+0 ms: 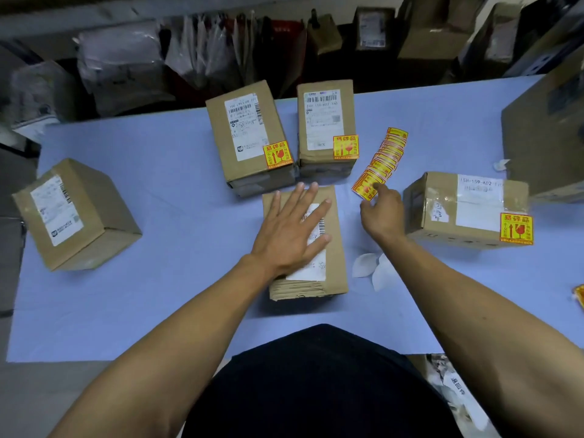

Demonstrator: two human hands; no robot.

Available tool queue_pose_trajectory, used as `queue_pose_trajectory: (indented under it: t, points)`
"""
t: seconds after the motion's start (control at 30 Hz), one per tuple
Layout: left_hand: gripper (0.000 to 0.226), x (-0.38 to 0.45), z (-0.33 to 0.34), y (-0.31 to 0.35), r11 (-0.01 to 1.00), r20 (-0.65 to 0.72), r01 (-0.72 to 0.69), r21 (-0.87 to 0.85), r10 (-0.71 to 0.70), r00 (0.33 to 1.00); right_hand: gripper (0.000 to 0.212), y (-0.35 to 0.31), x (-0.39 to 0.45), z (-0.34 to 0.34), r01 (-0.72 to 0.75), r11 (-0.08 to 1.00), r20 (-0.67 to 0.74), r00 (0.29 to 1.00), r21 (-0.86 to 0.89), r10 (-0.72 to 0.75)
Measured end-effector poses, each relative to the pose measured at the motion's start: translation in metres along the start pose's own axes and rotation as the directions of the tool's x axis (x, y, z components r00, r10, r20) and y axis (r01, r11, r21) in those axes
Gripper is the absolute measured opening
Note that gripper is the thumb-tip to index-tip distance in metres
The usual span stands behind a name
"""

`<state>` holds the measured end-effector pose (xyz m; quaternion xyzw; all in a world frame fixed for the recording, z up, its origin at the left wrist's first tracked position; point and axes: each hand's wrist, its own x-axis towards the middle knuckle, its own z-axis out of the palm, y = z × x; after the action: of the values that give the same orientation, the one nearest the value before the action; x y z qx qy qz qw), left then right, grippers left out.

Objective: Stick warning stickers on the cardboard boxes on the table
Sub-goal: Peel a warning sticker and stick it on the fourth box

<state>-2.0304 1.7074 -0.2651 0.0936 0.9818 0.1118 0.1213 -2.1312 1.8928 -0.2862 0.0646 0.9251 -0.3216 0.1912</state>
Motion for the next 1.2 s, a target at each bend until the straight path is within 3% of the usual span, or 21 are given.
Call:
queue_pose_trajectory:
  t: [0.43, 0.7, 1.0, 1.13, 1.2]
  points:
    - [0.065, 0.004, 0.004, -0.006, 1.0, -0.017, 0.016, -0.01, -0.016, 1.0, 0.05, 0.009, 0.049, 0.013, -0.089, 0.993, -0.072, 0.994, -0.082, 0.083]
    - [0.065, 0.003, 0.004, -0.005, 0.999, -0.032, 0.022, -0.028, -0.023, 0.999, 0.018, 0.01, 0.061, 0.012, -0.23, 0.962, -0.092, 0.965, 0.15, 0.245]
    - [0.065, 0.001, -0.001, -0.003, 0.998, -0.018, 0.034, -0.053, -0.035, 0.999, 0.011, 0.008, 0.057, 0.007, -0.198, 0.973, -0.101, 0.972, 0.119, 0.21]
    - [0.063, 0.0, -0.006, -0.002, 0.995, -0.005, 0.037, -0.097, -0.037, 0.999, 0.009, -0.006, 0.034, -0.008, -0.232, 0.911, -0.038, 0.965, 0.34, 0.26]
    - [0.06, 0.0, -0.012, 0.0, 0.975, -0.015, 0.06, -0.215, -0.064, 0.998, 0.008, -0.015, 0.013, -0.021, -0.238, 0.851, 0.02, 0.966, 0.468, 0.259]
